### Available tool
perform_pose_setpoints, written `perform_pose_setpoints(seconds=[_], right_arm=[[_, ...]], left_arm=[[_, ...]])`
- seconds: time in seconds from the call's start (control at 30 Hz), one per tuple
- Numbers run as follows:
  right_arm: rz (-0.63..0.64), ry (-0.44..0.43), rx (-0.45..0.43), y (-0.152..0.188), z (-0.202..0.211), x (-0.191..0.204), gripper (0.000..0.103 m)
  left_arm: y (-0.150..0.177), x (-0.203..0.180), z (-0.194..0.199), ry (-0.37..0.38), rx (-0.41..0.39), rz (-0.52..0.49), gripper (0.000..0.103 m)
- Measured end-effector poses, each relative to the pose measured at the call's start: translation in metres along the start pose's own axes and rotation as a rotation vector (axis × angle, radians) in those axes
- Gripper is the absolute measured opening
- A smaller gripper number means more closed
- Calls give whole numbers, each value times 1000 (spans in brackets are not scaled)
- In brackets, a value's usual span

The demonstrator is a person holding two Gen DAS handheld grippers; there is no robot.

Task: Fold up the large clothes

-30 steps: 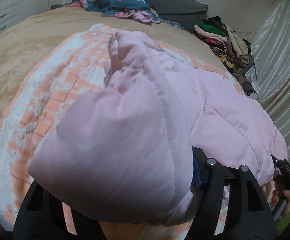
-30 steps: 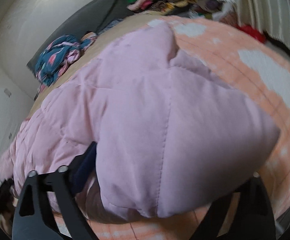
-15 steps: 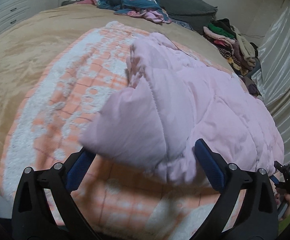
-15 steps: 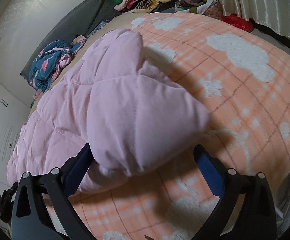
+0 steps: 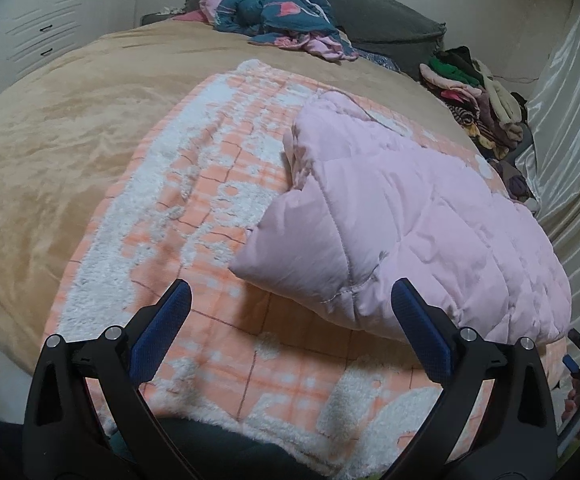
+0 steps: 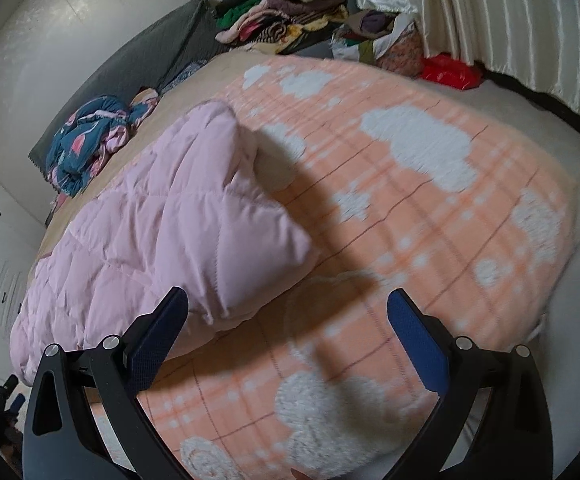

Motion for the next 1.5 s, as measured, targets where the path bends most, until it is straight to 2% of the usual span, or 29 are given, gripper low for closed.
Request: perform_pose_setpoints(seconds=[0.3, 0.53, 0.9, 1.07, 1.5], right_arm=[[36, 44, -102, -6, 36, -9, 99], [125, 39, -221, -14, 82, 11, 99], [240, -56, -368, -9, 153, 55, 99], [285, -107, -400, -1, 173, 75, 99], [431, -157, -444, 29, 196, 117, 99]], left_arm=[[-5, -4, 19, -30, -36, 0, 94], [-9, -22, 42, -32, -84, -42, 94], [-14, -64, 73, 12, -147, -123, 94], [-12, -80, 83, 50, -160, -147, 94], [2, -110, 88, 99, -158, -223, 94]])
Point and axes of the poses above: each gripper's, at about its wrist camera, not at the fingertips, and z roughly against the way its jaws point, x to its left, y to its underside, the point moved 2 cm from there along -z, roughly the way its jaws point, and after that the axes turned 14 degrees about y, right-handed, at the moved point
